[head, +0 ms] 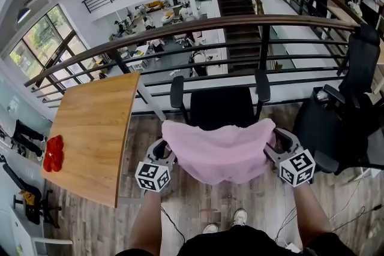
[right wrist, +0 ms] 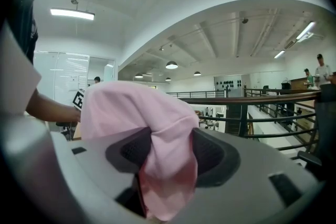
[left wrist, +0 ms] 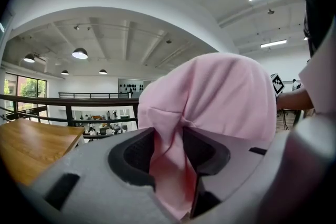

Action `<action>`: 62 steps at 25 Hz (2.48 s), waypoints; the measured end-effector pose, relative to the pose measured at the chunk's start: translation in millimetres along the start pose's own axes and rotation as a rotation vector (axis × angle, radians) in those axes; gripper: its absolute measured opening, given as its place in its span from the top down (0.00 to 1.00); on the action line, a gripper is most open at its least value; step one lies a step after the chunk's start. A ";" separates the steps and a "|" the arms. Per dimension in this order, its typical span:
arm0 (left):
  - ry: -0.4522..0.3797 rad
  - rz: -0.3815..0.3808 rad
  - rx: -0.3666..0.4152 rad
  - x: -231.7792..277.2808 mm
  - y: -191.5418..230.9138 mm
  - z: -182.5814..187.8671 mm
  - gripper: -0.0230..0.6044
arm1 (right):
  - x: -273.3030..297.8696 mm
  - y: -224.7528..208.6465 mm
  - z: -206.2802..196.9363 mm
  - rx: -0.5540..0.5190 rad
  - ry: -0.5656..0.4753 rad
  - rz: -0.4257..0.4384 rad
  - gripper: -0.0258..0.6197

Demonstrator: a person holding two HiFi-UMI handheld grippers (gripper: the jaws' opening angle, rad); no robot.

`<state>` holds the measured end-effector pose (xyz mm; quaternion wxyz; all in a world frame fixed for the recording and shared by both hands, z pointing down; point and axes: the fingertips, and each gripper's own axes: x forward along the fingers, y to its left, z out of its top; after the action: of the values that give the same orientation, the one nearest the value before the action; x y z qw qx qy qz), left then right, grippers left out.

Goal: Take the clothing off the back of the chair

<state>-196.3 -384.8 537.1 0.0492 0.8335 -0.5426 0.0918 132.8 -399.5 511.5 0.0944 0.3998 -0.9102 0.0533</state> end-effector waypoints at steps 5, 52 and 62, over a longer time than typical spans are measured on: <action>0.003 0.002 0.014 -1.2 0.4 0.8 0.79 | 2.1 5.3 1.6 -0.013 -0.005 0.017 0.67; -0.189 0.050 0.131 -87.8 -0.6 109.4 0.93 | -56.4 36.3 106.4 -0.209 -0.234 -0.145 0.93; -0.285 0.059 0.151 -116.0 -18.5 150.7 0.93 | -93.7 54.2 148.6 -0.233 -0.336 -0.135 0.93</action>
<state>-210.2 -300.8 366.1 -0.0938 0.8232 -0.5598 0.0145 135.7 -321.3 345.2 -0.0095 0.4494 -0.8843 -0.1262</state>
